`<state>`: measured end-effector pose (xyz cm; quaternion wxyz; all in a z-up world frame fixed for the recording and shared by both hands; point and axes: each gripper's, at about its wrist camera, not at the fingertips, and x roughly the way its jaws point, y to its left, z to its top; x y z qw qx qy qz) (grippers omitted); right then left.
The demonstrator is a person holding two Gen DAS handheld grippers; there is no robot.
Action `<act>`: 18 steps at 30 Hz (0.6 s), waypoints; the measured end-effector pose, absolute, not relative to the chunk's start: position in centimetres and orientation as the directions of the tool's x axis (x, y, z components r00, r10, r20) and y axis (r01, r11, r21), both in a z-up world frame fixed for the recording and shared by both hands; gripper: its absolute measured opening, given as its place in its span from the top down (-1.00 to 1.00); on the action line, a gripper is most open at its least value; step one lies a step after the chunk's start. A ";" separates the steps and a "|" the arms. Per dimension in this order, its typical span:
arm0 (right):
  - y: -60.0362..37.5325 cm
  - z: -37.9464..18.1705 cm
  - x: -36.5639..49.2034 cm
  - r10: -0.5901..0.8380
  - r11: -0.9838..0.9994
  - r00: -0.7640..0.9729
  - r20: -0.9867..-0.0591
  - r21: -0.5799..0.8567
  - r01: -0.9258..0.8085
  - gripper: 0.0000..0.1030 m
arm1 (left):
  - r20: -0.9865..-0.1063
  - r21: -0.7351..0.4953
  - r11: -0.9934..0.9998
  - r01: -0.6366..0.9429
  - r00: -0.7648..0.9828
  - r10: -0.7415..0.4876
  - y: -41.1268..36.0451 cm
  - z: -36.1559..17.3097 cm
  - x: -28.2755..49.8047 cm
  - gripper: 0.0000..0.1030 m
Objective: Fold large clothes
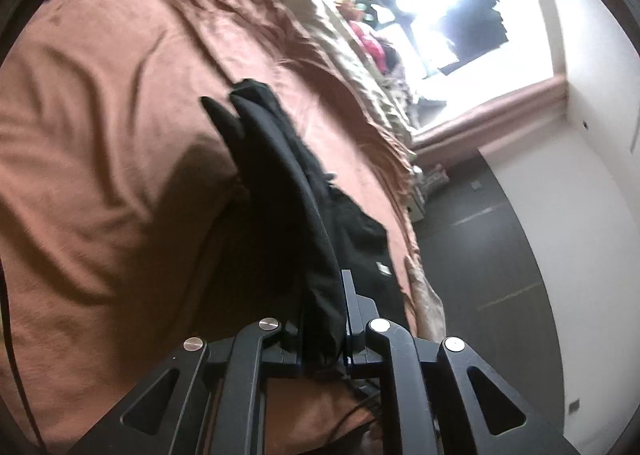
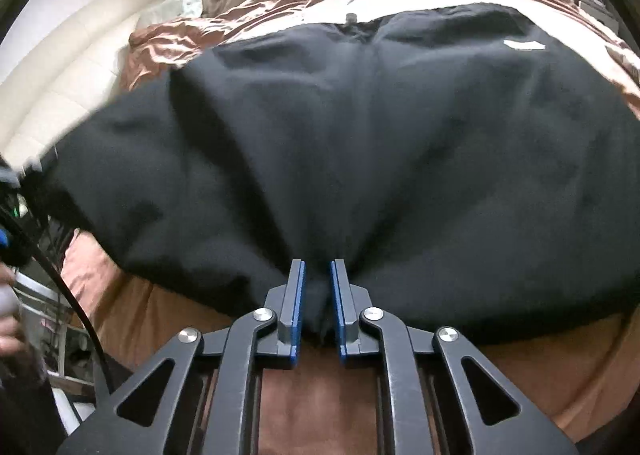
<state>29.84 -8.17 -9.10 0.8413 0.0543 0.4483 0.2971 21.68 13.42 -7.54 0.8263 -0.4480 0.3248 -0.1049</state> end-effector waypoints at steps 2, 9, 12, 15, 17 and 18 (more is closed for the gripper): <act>-8.4 -9.1 29.8 0.560 0.809 0.411 -0.720 0.367 -0.459 0.81 | -0.434 -0.798 0.597 -0.083 0.766 -0.474 12.5 -6.3 22.2 0.74; -12.1 -8.1 29.8 0.642 0.759 0.406 -0.650 0.466 -0.455 0.80 | -0.428 -0.752 0.659 0.020 0.745 -0.511 8.2 -2.4 24.7 0.74; -14.6 -7.7 29.5 0.655 0.753 0.428 -0.622 0.491 -0.439 0.80 | -0.436 -0.730 0.680 0.060 0.726 -0.531 6.0 -1.3 26.1 0.74; -17.6 -7.1 29.4 0.651 0.759 0.469 -0.597 0.508 -0.407 0.80 | -0.443 -0.715 0.693 0.092 0.707 -0.551 3.7 -0.5 27.2 0.74; -19.6 -6.8 29.2 0.654 0.756 0.493 -0.574 0.526 -0.390 0.78 | -0.452 -0.703 0.702 0.115 0.690 -0.565 1.9 -0.2 28.1 0.74; -20.7 -6.6 29.0 0.656 0.752 0.506 -0.559 0.538 -0.381 0.71 | -0.458 -0.696 0.707 0.127 0.679 -0.573 0.9 0.0 28.7 0.74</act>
